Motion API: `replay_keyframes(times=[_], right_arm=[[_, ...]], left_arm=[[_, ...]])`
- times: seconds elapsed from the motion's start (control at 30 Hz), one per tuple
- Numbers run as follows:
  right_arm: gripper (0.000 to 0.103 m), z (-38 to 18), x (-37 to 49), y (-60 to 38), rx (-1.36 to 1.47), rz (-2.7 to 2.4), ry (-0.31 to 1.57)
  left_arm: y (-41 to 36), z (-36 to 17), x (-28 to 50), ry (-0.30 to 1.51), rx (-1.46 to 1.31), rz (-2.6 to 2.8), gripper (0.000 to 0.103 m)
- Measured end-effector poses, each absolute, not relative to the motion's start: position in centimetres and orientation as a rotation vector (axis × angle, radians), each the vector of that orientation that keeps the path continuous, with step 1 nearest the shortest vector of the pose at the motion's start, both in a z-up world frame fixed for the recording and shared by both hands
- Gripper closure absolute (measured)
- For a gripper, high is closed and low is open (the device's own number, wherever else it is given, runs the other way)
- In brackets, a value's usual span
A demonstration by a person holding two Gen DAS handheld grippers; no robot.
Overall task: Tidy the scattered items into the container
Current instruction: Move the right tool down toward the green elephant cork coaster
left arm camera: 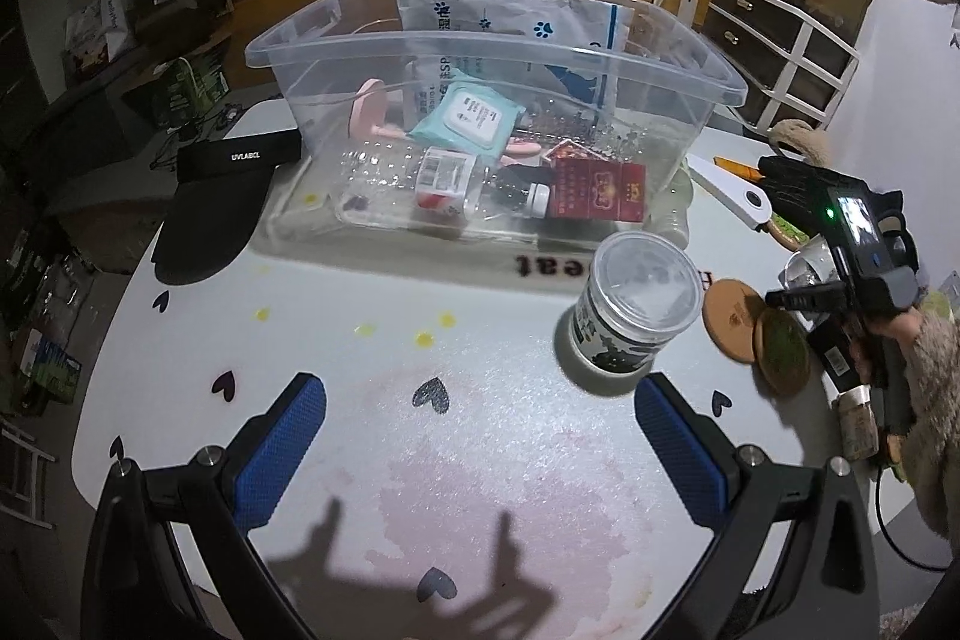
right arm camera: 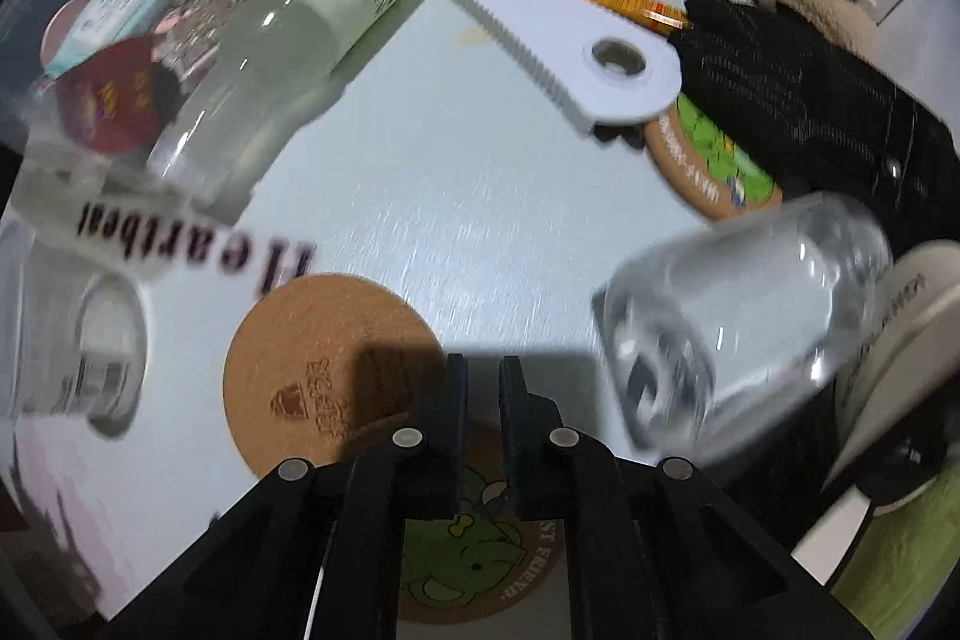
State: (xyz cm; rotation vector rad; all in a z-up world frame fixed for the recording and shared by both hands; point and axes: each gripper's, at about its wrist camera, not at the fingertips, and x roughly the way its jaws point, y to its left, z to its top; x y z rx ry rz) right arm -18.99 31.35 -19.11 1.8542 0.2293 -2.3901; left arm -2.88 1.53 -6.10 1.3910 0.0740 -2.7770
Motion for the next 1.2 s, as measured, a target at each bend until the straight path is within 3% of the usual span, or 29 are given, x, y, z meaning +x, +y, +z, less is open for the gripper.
replay_keyframes(times=[0.73, 1.0, 1.13, 1.2], right_arm=[[0.092, -19.6, -1.6, 27.5, 1.834, -2.187, -0.079], [0.092, -18.1, -2.0, 28.2, 1.775, -2.436, -0.004], [0.092, -19.9, -3.8, 31.1, 1.907, -2.382, -0.190], [0.092, -19.8, -3.0, 30.7, 1.863, -2.365, -0.166]], left_arm=[[5.9, -8.5, -2.3, -0.080, 1.506, -2.917, 0.000], [5.5, -10.5, -0.9, -0.082, 1.536, -2.867, 0.000], [5.3, -11.2, -0.8, -0.070, 1.542, -2.856, 0.000], [5.4, -11.5, -0.9, -0.077, 1.541, -2.856, 0.000]])
